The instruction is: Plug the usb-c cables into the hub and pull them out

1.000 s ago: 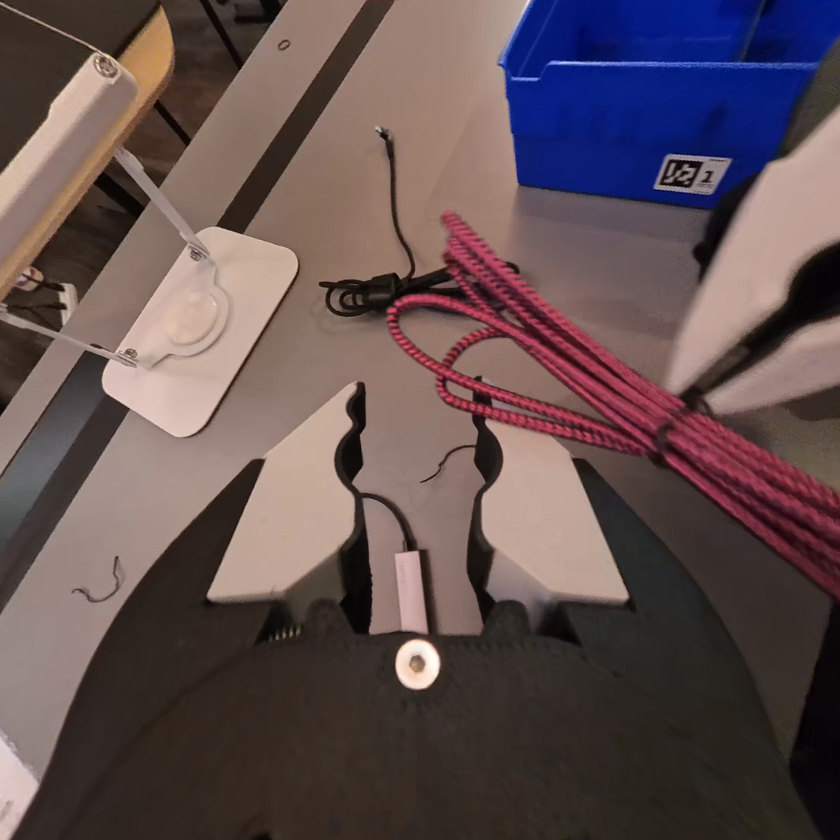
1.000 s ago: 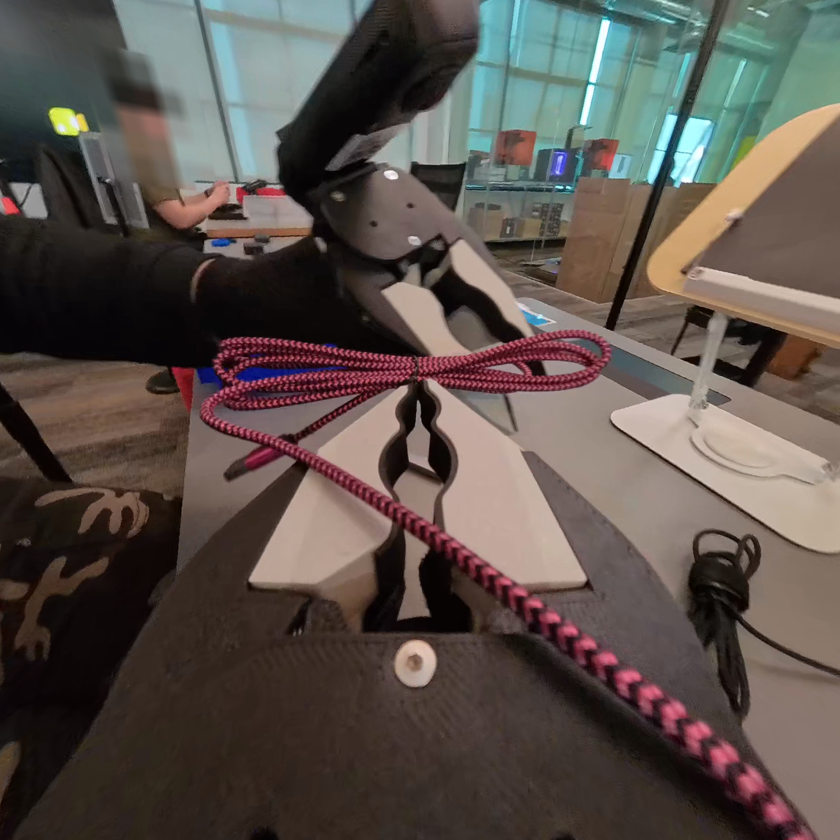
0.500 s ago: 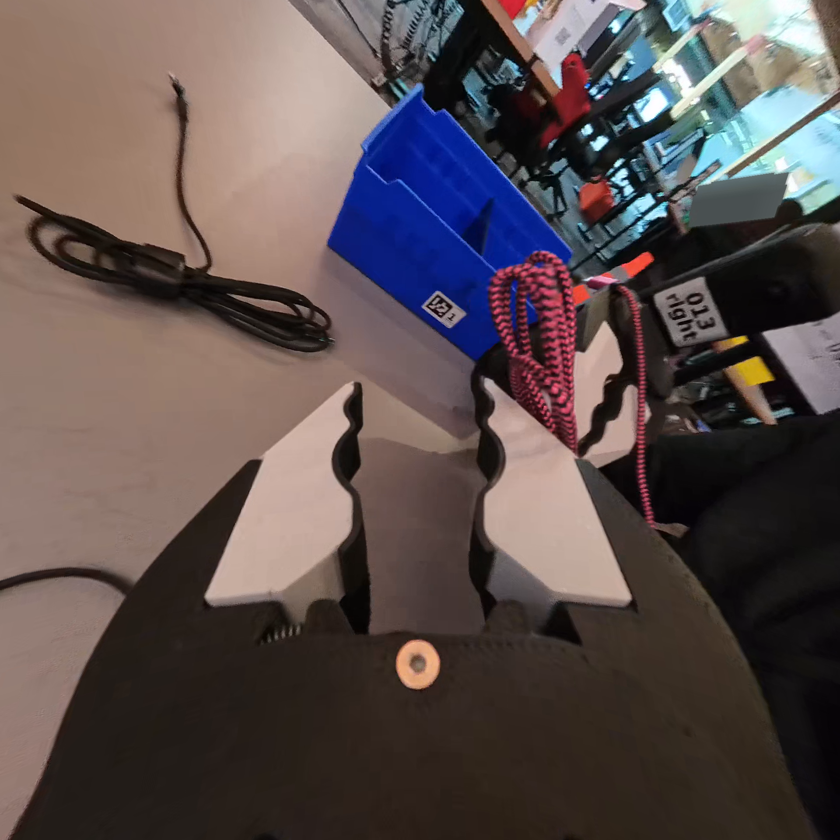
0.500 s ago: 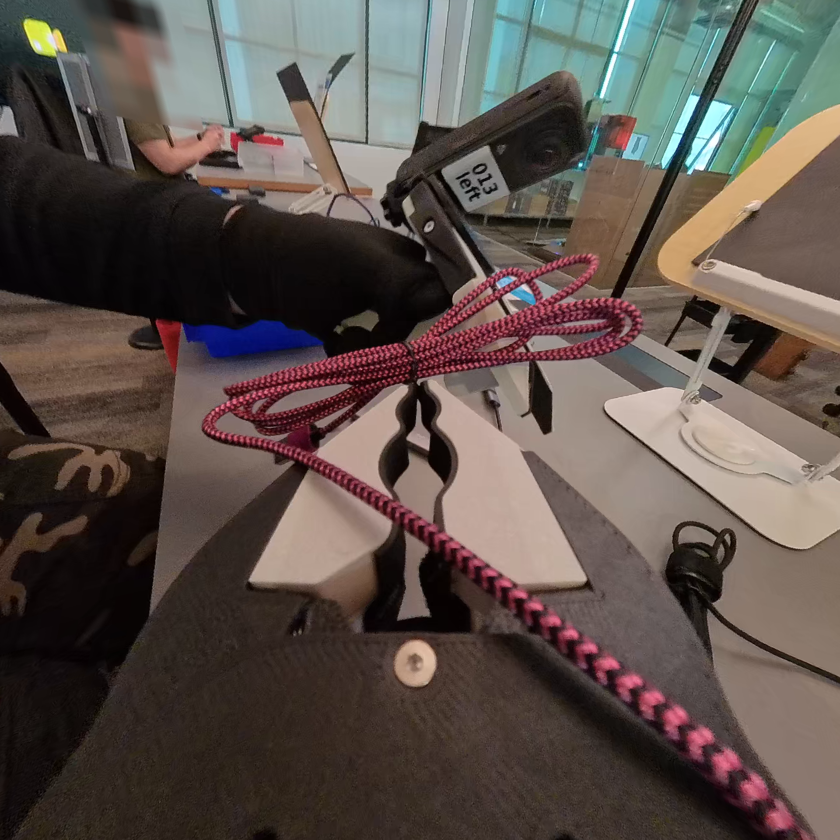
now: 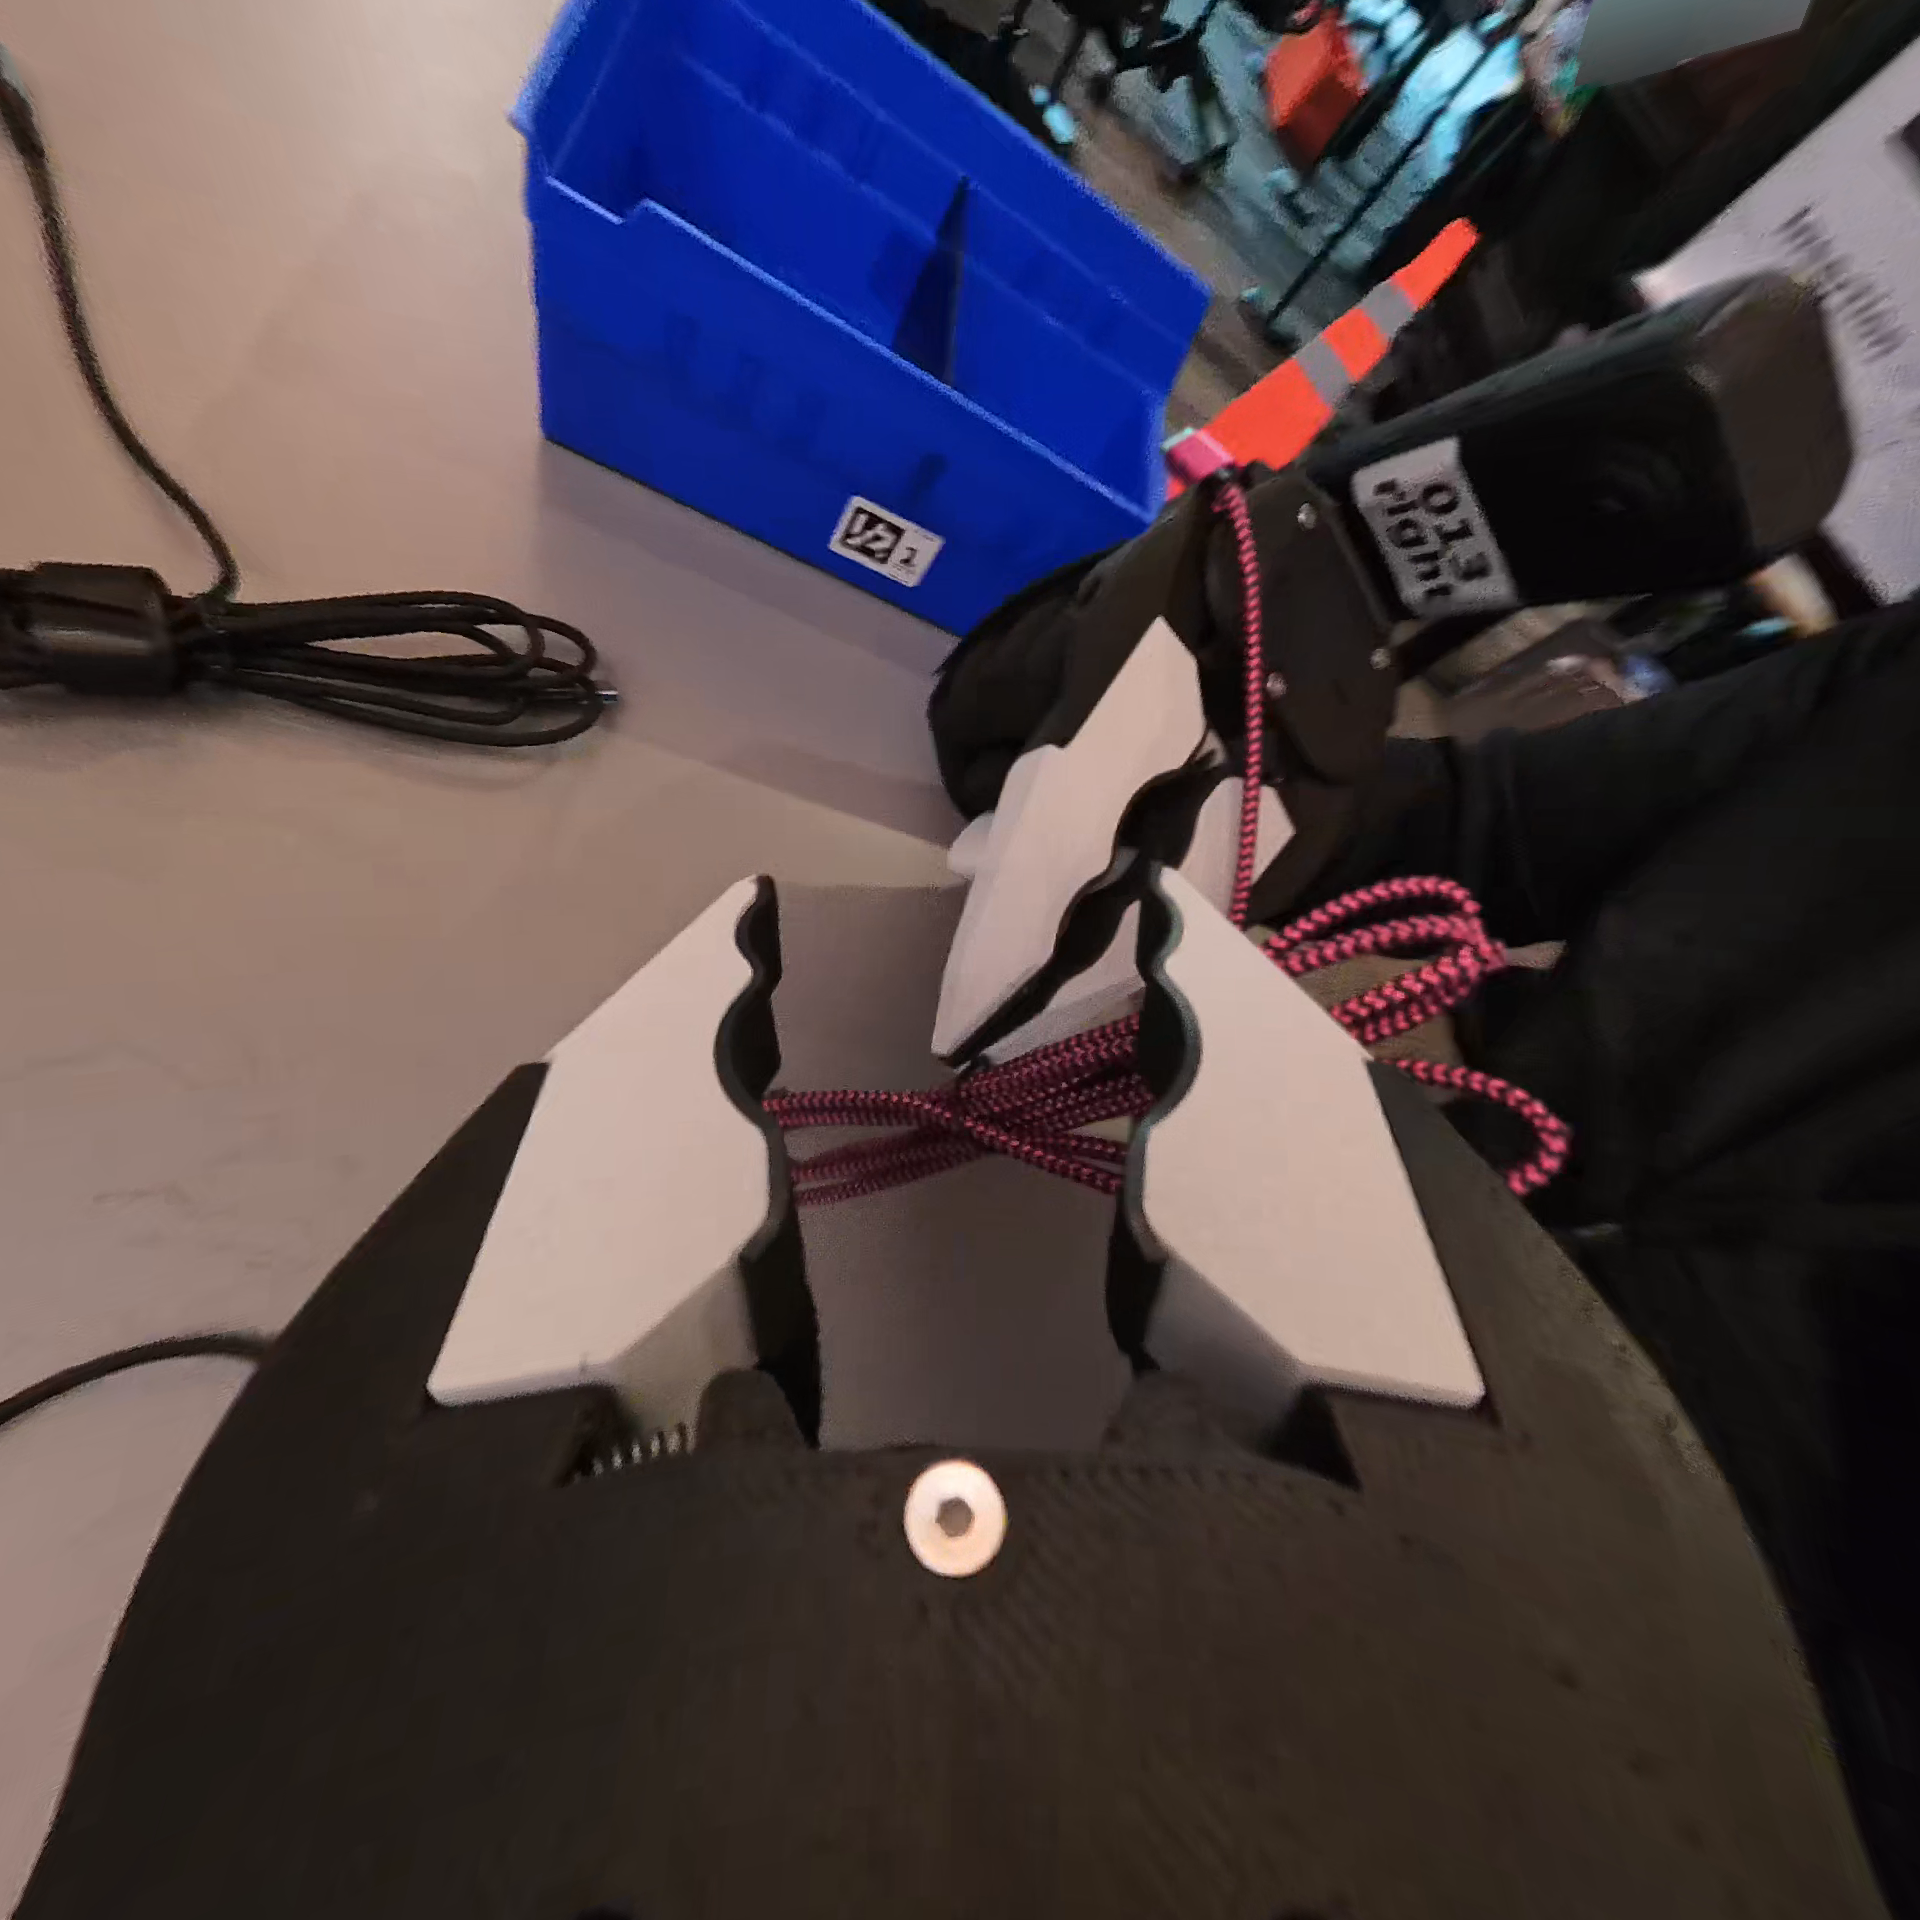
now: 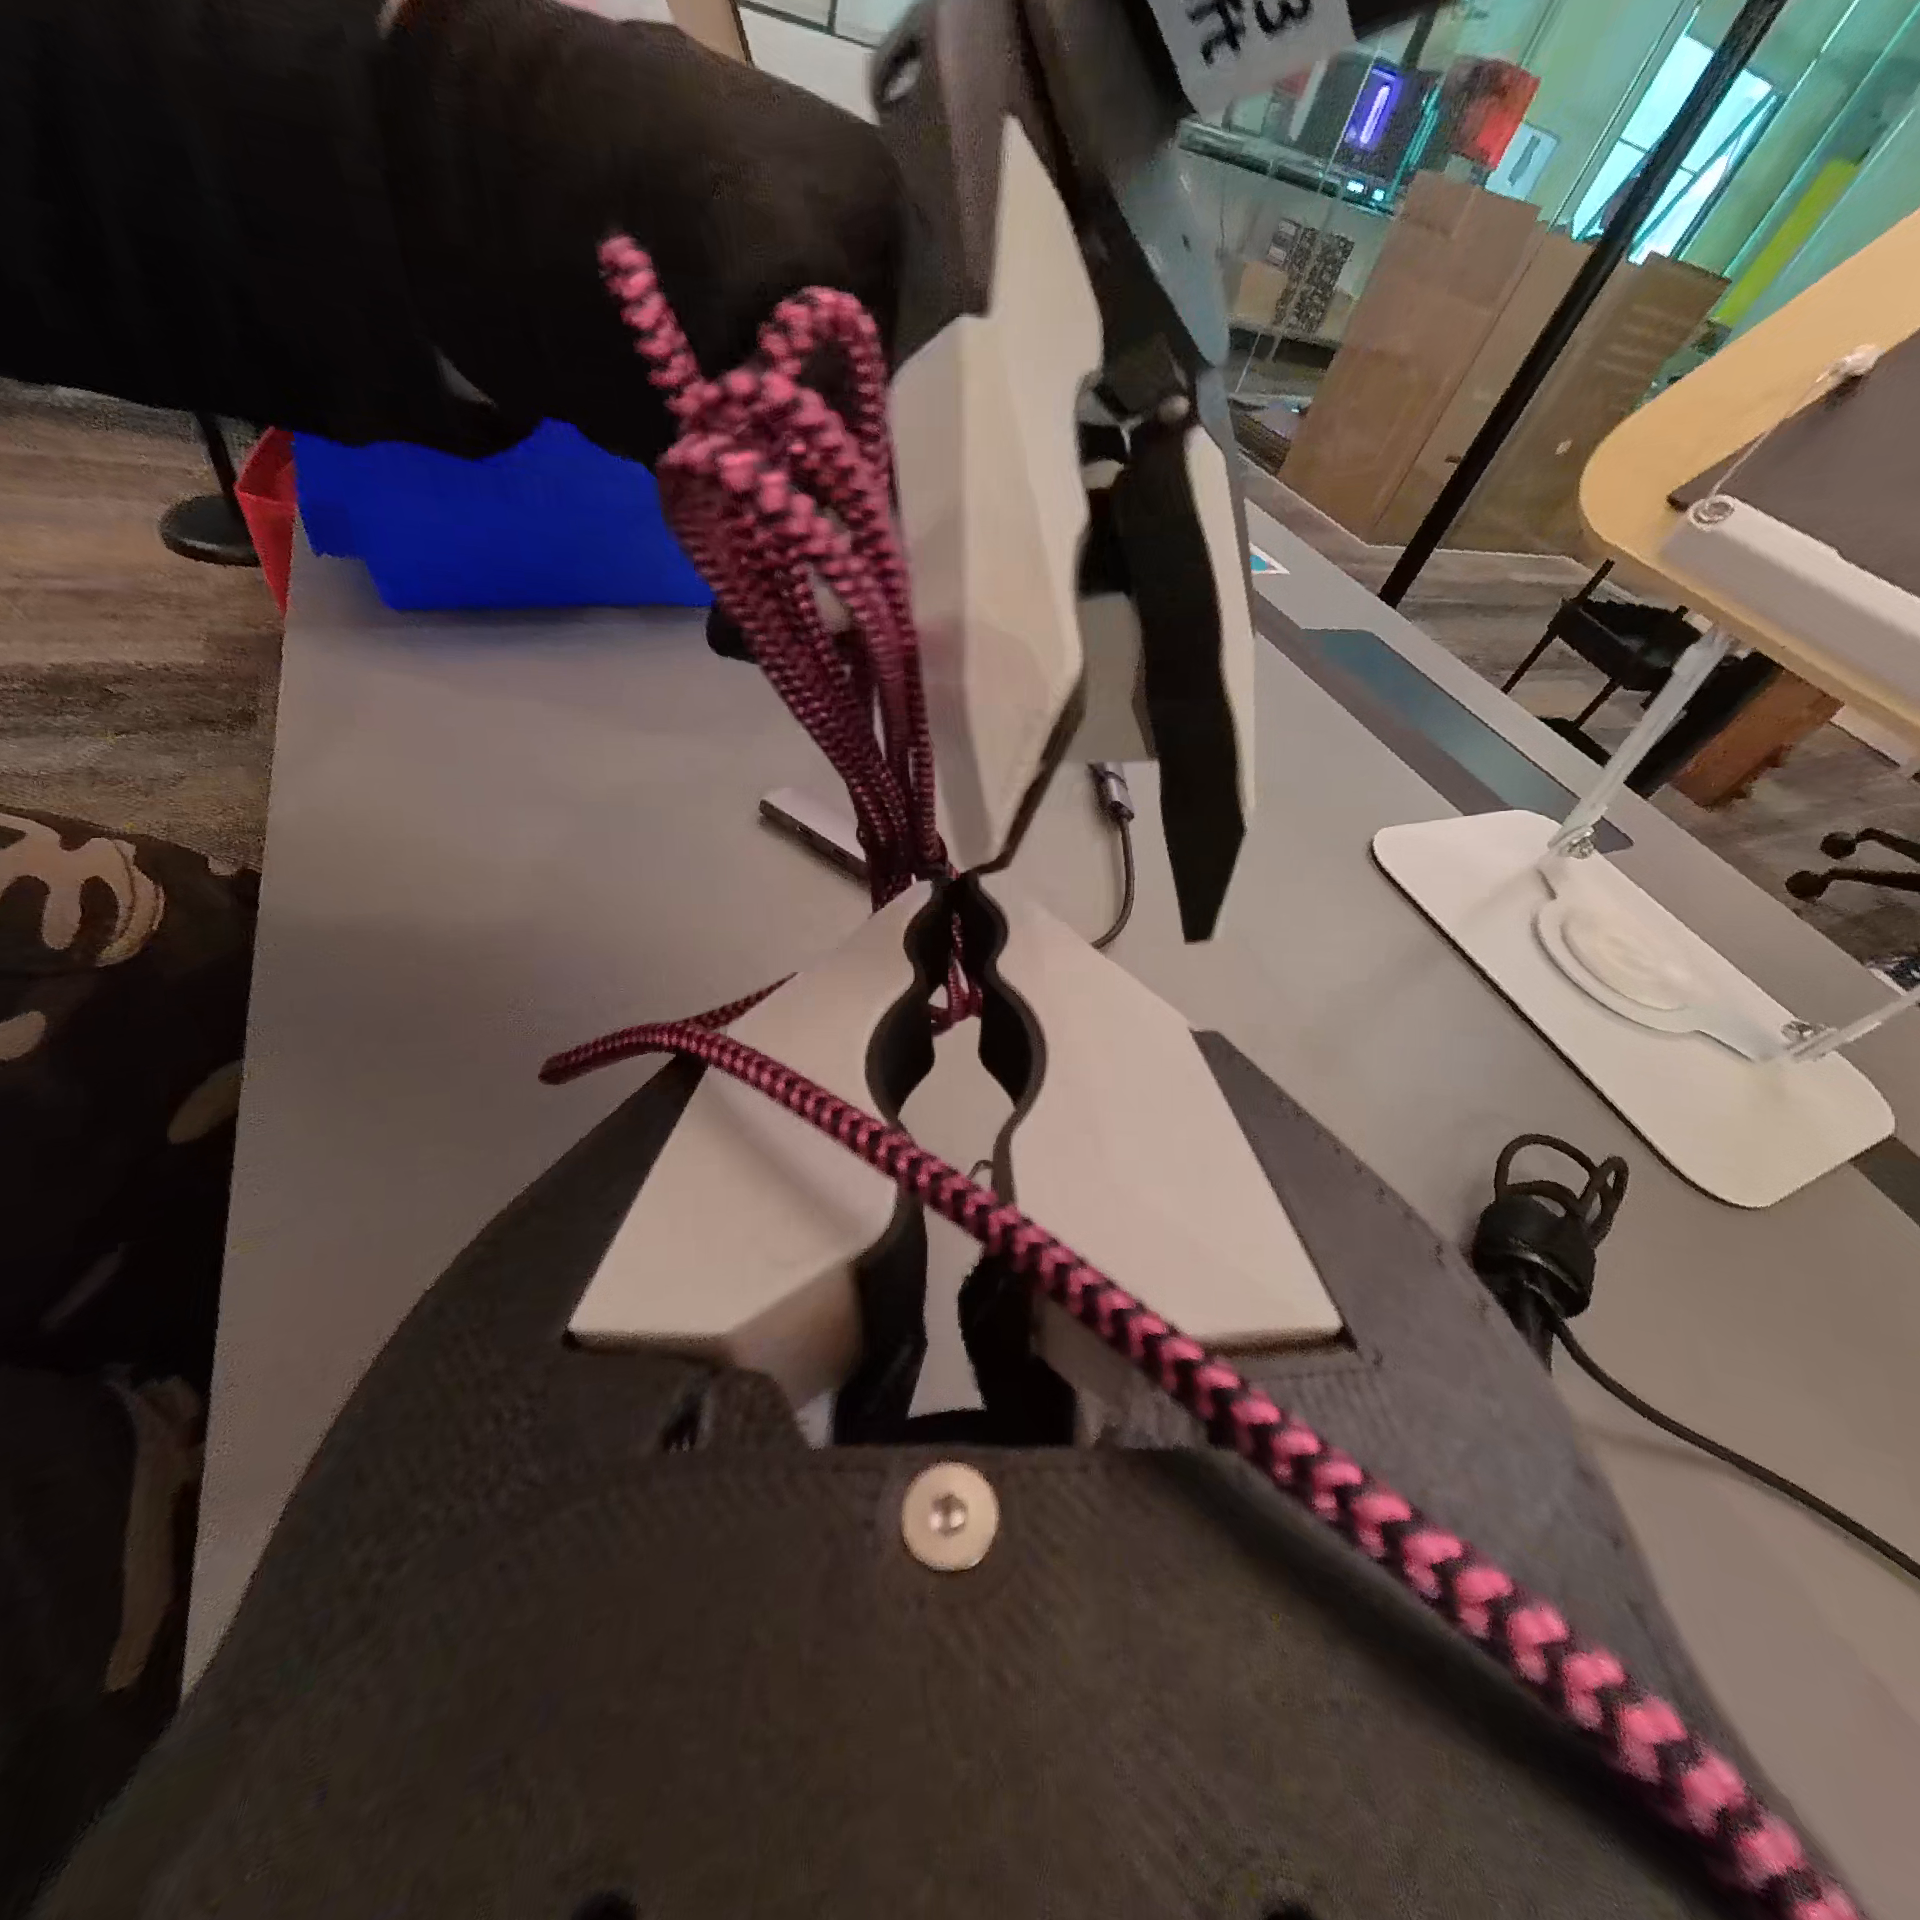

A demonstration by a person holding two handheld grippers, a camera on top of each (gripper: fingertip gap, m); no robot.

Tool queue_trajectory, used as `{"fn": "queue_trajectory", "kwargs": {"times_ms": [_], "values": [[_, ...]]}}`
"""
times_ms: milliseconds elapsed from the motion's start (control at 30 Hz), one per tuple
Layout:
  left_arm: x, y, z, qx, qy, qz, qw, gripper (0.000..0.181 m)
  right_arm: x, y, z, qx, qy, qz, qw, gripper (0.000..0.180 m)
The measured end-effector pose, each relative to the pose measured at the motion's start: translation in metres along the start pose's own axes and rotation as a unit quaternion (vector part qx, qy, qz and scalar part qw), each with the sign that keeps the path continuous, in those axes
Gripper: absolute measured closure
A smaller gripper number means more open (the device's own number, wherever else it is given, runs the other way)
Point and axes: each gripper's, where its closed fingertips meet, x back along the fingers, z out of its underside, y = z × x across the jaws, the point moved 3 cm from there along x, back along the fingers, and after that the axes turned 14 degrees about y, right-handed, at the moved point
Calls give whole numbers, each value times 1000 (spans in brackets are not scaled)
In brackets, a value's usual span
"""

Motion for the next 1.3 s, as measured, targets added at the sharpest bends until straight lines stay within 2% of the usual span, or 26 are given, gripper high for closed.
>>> {"fn": "queue_trajectory", "kwargs": {"times_ms": [67, 133, 300, 467, 567, 633, 700, 867, 933, 1000, 1033, 1133, 1233, 1300], "values": [[-6, -1, 6, -9, 20, -28, 999, 114, -2, -2, 3, -3, 10, 7, 1000, 180], [-13, 1, 13, -9, 43, -57, 997, 102, -4, -4, 4, -14, 12, 18, 1000, 180], [-10, 1, 13, -15, 2, -110, 994, 99, 1, -17, 5, -70, -17, 50, 996, 180], [-7, 0, 12, 24, -57, -90, 994, 95, 2, -19, 5, -74, -29, 85, 993, 180], [5, 3, 11, 15, -89, -161, 983, 89, 6, -24, 5, -61, -25, 126, 990, 180], [11, -2, 11, 33, -112, -156, 981, 90, 13, -30, 4, -63, -33, 146, 987, 180], [6, -3, 17, 47, -99, -154, 982, 89, 17, -34, 3, -49, -30, 169, 984, 180], [-17, -18, 25, 60, -75, -7, 995, 100, 22, -29, -11, -46, -66, 164, 983, 180], [-25, -28, 28, 42, -65, 48, 996, 124, 27, -28, -15, -53, -83, 154, 983, 180], [-33, -34, 29, 21, -54, 70, 996, 145, 32, -26, -19, -61, -103, 135, 984, 180], [-37, -35, 31, 9, -46, 69, 997, 162, 35, -24, -21, -59, -112, 125, 984, 180], [-37, -25, 31, -18, -29, 17, 999, 168, 41, -18, -29, -56, -126, 88, 987, 180], [-29, -8, 28, -72, -7, -92, 993, 169, 47, -16, -32, -47, -125, 63, 989, 180], [-21, 1, 25, -122, 11, -171, 978, 169, 49, -14, -33, -41, -121, 42, 991, 180]]}}
